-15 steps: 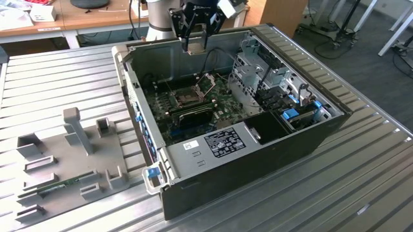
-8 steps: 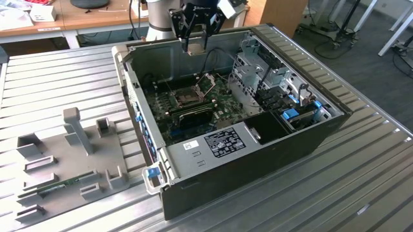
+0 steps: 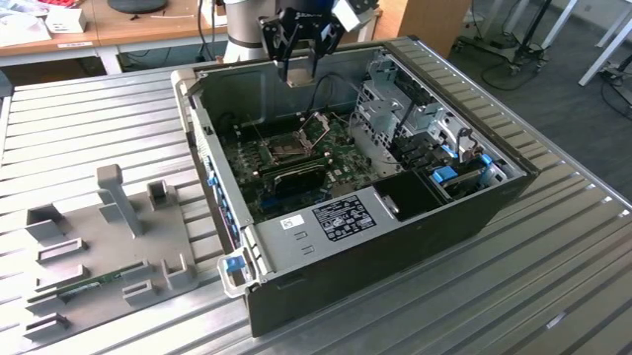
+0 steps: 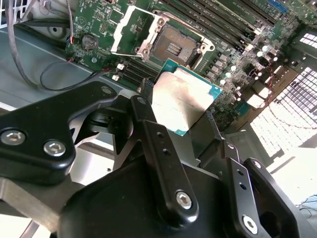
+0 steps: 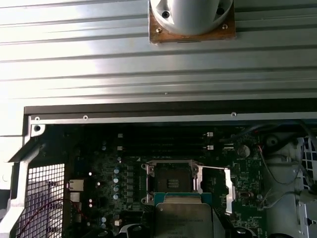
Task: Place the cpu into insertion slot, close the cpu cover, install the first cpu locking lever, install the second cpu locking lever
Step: 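Place the cpu into insertion slot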
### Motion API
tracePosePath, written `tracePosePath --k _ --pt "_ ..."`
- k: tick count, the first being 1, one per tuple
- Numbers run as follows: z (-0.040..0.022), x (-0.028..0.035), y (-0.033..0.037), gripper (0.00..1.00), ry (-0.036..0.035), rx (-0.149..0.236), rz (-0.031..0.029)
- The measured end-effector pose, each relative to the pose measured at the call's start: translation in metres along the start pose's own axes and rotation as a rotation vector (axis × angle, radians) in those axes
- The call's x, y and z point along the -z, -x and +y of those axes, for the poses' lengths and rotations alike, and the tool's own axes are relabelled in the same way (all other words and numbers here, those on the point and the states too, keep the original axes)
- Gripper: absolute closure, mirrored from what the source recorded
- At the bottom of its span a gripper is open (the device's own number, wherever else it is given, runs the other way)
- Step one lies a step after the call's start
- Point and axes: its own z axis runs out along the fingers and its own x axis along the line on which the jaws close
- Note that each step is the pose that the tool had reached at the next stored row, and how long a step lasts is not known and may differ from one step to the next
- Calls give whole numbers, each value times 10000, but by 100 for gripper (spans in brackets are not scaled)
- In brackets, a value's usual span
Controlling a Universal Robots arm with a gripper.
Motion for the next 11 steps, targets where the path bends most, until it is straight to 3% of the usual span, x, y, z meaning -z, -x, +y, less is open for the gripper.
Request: tracePosePath --k 11 --pt "-18 -193 -32 46 1 8 -14"
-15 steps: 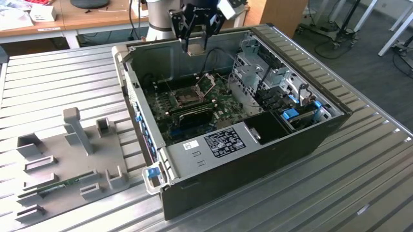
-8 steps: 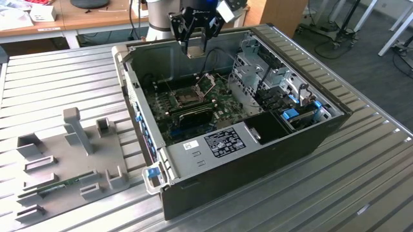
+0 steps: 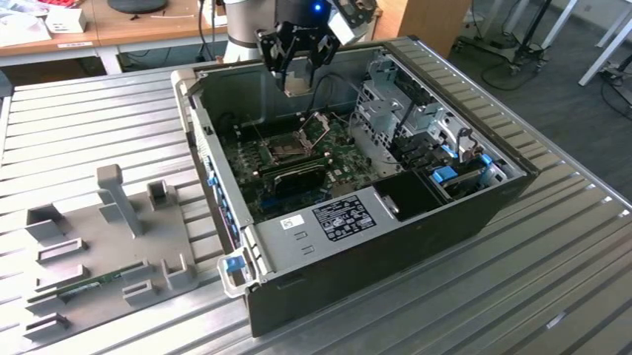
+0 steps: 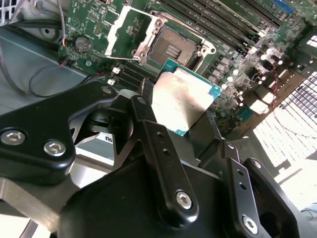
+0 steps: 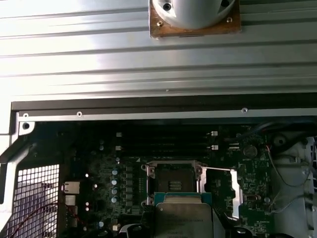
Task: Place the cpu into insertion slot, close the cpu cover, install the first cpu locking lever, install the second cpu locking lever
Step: 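Place the cpu into insertion slot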
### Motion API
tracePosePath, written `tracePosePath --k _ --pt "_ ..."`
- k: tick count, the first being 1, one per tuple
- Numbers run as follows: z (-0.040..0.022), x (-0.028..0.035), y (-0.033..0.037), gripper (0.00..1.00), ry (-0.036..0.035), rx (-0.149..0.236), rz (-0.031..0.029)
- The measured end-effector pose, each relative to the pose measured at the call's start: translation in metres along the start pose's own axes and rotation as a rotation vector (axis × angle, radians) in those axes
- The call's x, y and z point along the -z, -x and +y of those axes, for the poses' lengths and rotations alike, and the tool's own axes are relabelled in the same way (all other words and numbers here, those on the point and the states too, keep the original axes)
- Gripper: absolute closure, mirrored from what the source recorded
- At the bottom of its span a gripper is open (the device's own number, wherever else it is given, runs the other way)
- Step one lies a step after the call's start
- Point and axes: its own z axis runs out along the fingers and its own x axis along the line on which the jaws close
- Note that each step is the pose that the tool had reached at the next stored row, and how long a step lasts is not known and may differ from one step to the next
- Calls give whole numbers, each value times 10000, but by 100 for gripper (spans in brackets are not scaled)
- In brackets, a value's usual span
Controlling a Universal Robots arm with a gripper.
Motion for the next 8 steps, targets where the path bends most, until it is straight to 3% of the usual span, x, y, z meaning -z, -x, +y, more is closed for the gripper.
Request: tracePosePath --k 4,8 --pt "-6 -63 -5 46 -1 2 0" --pt "-6 -69 -6 46 -1 0 0"
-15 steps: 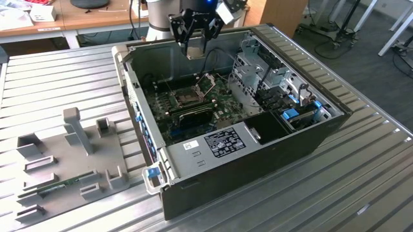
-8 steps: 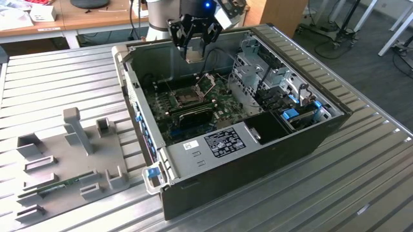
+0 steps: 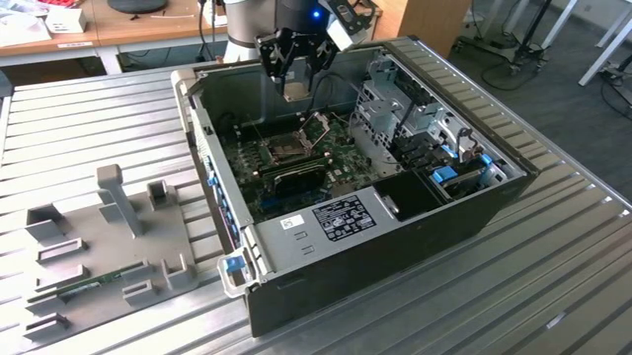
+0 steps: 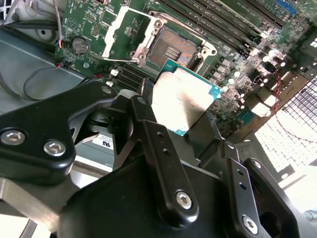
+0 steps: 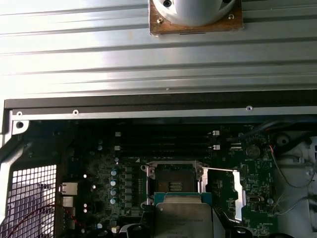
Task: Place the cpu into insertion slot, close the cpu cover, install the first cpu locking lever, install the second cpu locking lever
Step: 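Place the cpu into insertion slot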
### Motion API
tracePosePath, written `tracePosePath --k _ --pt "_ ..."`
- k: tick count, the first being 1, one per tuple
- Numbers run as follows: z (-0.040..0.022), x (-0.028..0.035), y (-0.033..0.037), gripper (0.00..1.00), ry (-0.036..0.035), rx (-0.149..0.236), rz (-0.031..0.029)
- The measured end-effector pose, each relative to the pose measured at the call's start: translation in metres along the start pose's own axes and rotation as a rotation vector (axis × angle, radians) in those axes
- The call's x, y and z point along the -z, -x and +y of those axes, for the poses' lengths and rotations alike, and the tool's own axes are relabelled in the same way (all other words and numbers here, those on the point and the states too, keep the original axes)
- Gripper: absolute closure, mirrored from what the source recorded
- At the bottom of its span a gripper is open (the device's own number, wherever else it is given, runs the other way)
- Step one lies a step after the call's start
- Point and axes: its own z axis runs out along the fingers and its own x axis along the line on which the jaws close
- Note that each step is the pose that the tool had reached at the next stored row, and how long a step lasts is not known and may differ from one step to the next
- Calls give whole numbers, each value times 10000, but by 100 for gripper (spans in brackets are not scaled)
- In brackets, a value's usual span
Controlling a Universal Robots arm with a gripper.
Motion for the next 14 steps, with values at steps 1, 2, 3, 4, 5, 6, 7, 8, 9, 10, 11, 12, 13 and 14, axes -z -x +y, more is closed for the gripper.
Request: tracePosePath --k 1,2,3,4,5,6,7,8,9,10,11,12,13,14 --pt "0 -1 0 46 0 0 0" --pt "0 -2 0 46 0 0 0" --pt "0 -1 0 46 0 0 0" --pt "0 -2 0 46 0 0 0" --pt "0 -6 0 46 3 0 -1" --pt "-1 -10 0 46 4 1 -2" --pt "-1 -12 0 46 2 0 -1" --pt "-1 -13 0 46 -1 0 1" --pt "-2 -25 0 46 0 0 0" --pt "-3 -37 1 46 0 0 0" --pt "-3 -37 1 46 0 0 0" --pt "-3 -37 1 46 0 0 0" --pt "-3 -37 1 46 0 0 0" --pt "-3 -38 1 46 0 1 0"
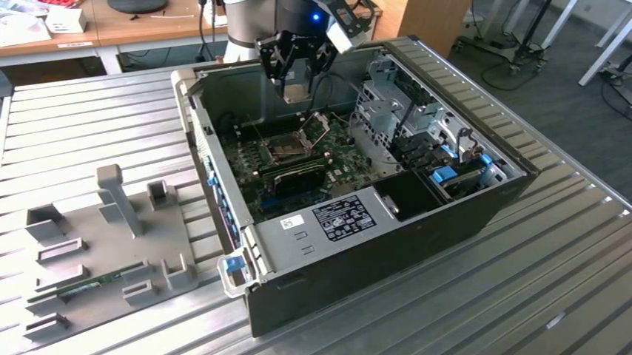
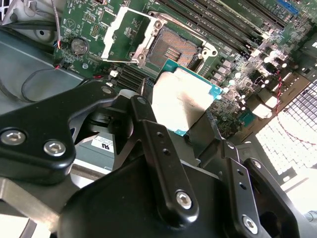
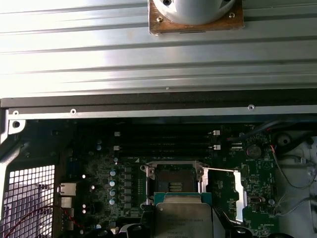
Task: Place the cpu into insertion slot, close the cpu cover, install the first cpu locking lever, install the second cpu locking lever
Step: 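Place the cpu into insertion slot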
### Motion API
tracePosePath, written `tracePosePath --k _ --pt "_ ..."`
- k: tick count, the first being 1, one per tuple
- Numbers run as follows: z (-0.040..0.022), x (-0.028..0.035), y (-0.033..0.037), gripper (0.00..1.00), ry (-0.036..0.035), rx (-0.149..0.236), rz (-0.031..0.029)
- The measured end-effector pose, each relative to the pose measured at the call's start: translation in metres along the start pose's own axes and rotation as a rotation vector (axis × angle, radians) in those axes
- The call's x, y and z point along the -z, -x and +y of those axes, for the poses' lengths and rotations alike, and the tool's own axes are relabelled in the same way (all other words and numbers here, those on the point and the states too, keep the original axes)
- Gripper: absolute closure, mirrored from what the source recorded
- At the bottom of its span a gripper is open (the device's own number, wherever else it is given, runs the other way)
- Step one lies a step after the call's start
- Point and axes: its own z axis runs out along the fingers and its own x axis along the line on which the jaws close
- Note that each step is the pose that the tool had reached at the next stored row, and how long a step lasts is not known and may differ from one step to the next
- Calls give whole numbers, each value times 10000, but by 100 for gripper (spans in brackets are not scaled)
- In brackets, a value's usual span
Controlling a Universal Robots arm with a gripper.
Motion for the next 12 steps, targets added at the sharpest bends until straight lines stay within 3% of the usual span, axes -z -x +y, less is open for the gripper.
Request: tracePosePath --k 12 --pt "-2 -19 0 46 1 0 0"
